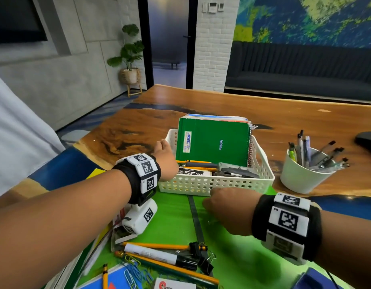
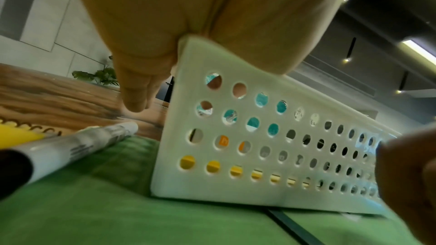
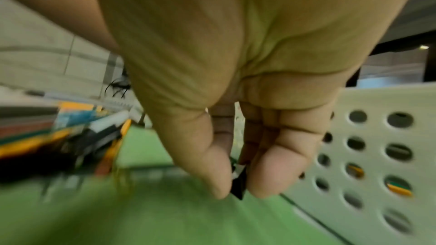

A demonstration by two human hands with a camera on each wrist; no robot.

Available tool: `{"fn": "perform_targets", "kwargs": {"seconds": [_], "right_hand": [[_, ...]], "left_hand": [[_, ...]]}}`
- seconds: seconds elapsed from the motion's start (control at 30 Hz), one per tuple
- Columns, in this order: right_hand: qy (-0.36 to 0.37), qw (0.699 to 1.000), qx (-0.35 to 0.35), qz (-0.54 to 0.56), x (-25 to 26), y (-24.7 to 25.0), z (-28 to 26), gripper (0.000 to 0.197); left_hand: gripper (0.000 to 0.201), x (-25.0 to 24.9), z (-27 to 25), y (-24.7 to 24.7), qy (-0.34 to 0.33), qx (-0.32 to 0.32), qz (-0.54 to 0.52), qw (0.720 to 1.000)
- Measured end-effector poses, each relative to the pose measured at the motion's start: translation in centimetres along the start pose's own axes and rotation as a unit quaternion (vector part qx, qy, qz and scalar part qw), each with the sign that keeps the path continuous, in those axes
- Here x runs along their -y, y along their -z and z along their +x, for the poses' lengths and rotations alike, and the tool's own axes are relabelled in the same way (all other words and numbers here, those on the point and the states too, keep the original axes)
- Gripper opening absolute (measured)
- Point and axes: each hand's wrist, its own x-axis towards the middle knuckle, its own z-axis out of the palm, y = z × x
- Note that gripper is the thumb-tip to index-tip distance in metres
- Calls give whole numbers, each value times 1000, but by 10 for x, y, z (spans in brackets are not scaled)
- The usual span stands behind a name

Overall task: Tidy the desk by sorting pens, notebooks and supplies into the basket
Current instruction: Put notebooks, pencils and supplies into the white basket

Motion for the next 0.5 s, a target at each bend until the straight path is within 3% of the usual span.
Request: {"fn": "perform_targets", "kwargs": {"seconds": [0.13,0.33,0.5], "right_hand": [[-2,996,-86,40,-11,40,-2,15],[-101,959,-246,101,-59,89,22,8],[-106,947,-246,176,-68,79,34,26]], "left_hand": [[68,3,2,-3,5,-7,-10,1000],[65,1,1,-2,2,-9,1,1000],[68,0,5,-4,11,-2,12,1000]]}}
